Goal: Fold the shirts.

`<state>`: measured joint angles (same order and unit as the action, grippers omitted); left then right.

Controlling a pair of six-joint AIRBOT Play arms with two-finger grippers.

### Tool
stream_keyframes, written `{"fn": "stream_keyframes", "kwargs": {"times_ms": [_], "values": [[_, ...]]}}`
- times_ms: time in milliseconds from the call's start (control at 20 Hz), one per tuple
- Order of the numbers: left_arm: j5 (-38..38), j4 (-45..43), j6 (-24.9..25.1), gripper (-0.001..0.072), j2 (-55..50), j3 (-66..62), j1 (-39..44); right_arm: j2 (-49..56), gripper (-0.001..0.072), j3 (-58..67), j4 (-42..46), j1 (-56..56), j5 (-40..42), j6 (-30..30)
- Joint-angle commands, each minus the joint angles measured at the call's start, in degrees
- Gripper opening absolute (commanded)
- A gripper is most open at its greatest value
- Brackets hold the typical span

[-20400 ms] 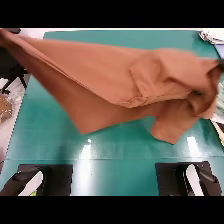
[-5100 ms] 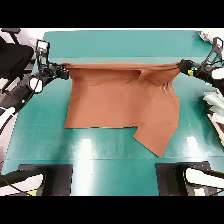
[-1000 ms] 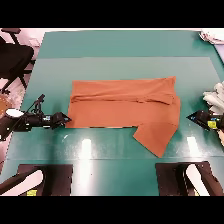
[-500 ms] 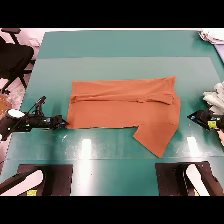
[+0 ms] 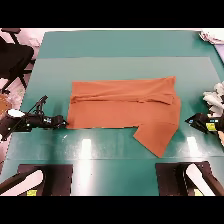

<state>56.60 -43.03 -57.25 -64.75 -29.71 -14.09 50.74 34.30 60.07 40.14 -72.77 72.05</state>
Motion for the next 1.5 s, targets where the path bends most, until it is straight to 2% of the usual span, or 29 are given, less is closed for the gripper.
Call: {"fn": "stream_keyframes", "kwargs": {"times_ms": [0,50,300,350,400,650,750,850,900,1000,1050,1100,1150,1350,1450], "values": [[0.7,0.7,0.3,0.0024,0.1,-0.1,-0.1,6.8,0.0609,0.0,0.0,-0.7,-0.7,-0.1],[0.7,0.7,0.3,0.0024,0.1,-0.1,-0.1,9.3,0.0687,0.0,0.0,-1.3,-0.9,-0.2],[1.1,0.7,0.3,0.0024,0.1,-0.1,-0.1,17.9,0.0683,0.0,-0.2,-5.6,0.9,-0.7],[1.1,0.7,0.3,0.0024,0.0,-0.1,-0.1,18.7,0.0665,0.0,-0.2,-6.8,2.0,-0.8],[1.1,0.7,0.3,0.0024,0.0,-0.1,-0.1,19.1,0.0609,0.0,-0.3,-8.1,2.9,-0.8],[1.4,0.7,0.3,0.0024,0.0,-0.1,-0.1,19.2,0.0582,0.0,-0.5,-12.2,5.3,-0.7],[1.6,0.7,0.3,0.0023,0.1,-0.1,-0.1,19.1,0.0538,0.0,-0.5,-12.3,5.2,-0.5],[1.6,0.7,0.3,0.0024,0.0,-0.1,-0.1,19.1,0.0438,0.0,-0.4,-12.3,4.7,-0.5],[1.7,0.7,0.3,0.0024,0.1,-0.1,-0.1,19.1,0.0424,0.0,-0.5,-12.3,4.0,-0.5],[2.1,0.7,0.3,0.0024,0.1,-0.1,-0.1,19.1,0.0439,0.0,-0.3,-12.3,1.0,-0.4],[2.2,0.7,0.3,0.0024,0.0,-0.1,-0.1,19.1,0.0473,0.0,0.0,-12.3,-0.5,0.5],[2.4,0.7,0.3,0.0024,0.0,-0.1,-0.1,18.8,0.0584,0.0,0.1,-12.3,-1.7,1.6],[2.5,0.7,0.3,0.0024,0.1,-0.1,-0.1,17.9,0.062,0.0,0.2,-12.3,-1.8,2.3],[2.6,0.7,0.3,0.0024,0.1,-0.1,-0.1,9.3,0.0621,0.0,10.1,-12.3,-0.3,13.1],[2.6,0.7,0.3,0.0024,0.1,-0.1,-0.1,5.8,0.0621,-0.1,11.6,-12.2,-1.2,13.9]]}}
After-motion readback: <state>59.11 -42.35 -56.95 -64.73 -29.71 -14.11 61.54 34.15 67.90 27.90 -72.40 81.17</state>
